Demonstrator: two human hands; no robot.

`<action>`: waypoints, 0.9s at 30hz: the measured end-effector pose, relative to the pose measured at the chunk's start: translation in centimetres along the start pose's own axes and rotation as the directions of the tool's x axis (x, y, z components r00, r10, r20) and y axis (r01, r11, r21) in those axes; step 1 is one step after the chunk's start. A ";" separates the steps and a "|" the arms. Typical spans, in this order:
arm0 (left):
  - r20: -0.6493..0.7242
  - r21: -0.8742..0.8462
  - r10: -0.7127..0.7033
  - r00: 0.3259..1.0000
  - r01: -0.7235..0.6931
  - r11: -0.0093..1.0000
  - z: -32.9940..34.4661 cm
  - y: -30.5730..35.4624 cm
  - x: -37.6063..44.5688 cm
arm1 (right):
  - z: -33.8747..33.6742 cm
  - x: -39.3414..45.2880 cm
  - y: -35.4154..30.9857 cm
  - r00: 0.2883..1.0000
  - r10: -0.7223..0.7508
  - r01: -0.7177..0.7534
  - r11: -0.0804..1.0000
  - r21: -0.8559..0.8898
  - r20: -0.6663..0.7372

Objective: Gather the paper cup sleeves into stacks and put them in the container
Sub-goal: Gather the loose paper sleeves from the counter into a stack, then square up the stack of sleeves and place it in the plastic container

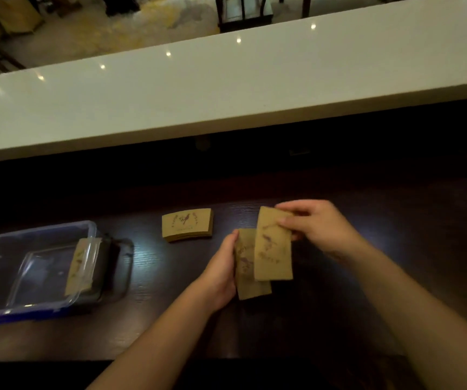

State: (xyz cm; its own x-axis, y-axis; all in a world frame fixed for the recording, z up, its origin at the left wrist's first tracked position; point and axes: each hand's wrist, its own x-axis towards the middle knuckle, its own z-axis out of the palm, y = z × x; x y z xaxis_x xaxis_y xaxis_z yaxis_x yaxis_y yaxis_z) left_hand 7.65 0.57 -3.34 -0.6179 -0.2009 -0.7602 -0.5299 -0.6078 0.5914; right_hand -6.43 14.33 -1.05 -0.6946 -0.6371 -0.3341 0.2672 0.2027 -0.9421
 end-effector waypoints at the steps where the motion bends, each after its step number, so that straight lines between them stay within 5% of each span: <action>1: 0.029 -0.007 0.005 1.000 -0.004 1.000 0.0 -0.1 -0.2 | 1.4 -0.1 0.3 0.999 0.014 -0.010 0.996 -0.084 0.045; 6: 0.059 0.080 0.067 0.996 -0.071 0.994 -0.9 -0.9 -1.5 | 5.8 0.0 2.6 0.995 -0.102 0.088 0.810 -0.579 0.009; 9: 0.014 0.211 0.110 0.994 -0.111 0.971 -2.1 -1.2 -1.8 | 7.1 -0.1 4.0 0.996 -0.092 0.059 0.756 -0.652 -0.016; 14: 0.031 0.292 0.071 0.997 -0.077 0.953 -4.6 -1.2 -2.2 | 8.8 0.7 5.0 0.972 0.211 -0.150 0.896 -0.418 0.104; 21: -0.100 0.322 0.055 0.993 -0.020 0.946 -11.4 0.6 -1.6 | 12.2 2.0 5.2 0.965 0.263 -0.263 0.965 0.021 0.001; 24: -0.252 0.255 0.208 0.945 -0.142 0.957 -14.0 2.0 -1.1 | 14.4 2.8 4.3 0.958 0.280 -0.259 0.938 0.229 -0.062; 27: -0.385 0.206 0.378 0.842 -0.321 0.924 -14.9 3.4 0.0 | 17.2 3.8 3.3 0.949 0.257 -0.214 0.951 0.224 -0.182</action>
State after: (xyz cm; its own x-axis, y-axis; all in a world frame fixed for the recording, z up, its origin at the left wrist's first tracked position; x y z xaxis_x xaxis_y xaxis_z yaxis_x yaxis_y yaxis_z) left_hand 14.43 -12.94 -5.34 -0.4972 -0.6944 -0.5202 -0.4111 -0.3394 0.8460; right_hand 3.35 -0.19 -4.94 -0.7125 -0.4173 -0.5641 0.5522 0.1626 -0.8177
